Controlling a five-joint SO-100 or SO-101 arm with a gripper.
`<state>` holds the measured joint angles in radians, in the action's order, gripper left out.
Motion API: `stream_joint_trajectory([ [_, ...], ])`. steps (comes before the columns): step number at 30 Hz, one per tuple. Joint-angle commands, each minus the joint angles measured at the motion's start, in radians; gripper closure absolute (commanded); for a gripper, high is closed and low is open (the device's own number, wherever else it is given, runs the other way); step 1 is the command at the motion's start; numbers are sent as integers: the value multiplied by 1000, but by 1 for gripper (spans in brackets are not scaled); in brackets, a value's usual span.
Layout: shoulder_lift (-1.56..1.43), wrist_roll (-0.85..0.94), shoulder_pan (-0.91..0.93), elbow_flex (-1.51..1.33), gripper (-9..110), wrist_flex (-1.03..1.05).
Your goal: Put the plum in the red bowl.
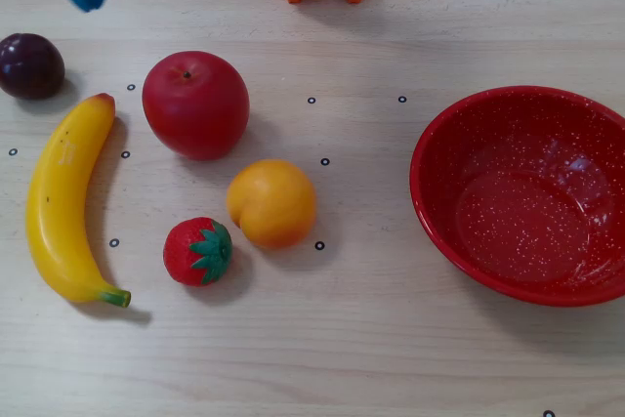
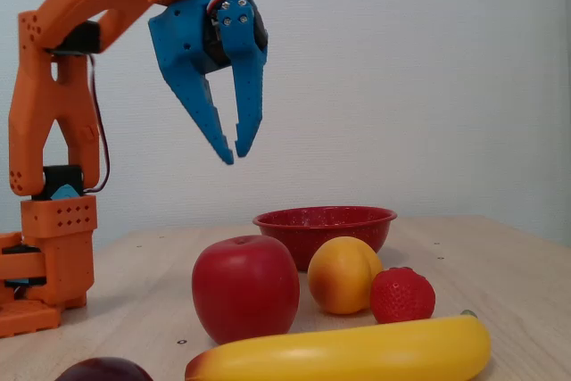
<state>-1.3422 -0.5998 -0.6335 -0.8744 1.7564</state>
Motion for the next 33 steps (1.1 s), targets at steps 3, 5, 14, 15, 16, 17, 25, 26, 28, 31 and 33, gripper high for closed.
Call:
stream_joint_trajectory([
  [3, 67, -141, -107, 219, 101, 61],
  [5, 126, -206, -146, 268, 101, 72],
  [14, 382, -594, -360, 456, 100, 190],
  [15, 407, -615, -383, 474, 95, 190],
  [16, 430, -649, -405, 489, 90, 190],
  [17, 451, -692, -426, 500, 85, 190],
  [25, 525, -874, -511, 515, 70, 190],
  [26, 529, -884, -514, 512, 69, 190],
  [28, 541, -896, -517, 506, 68, 190],
  [31, 561, -908, -518, 499, 66, 190],
  [33, 578, -913, -520, 495, 65, 190],
])
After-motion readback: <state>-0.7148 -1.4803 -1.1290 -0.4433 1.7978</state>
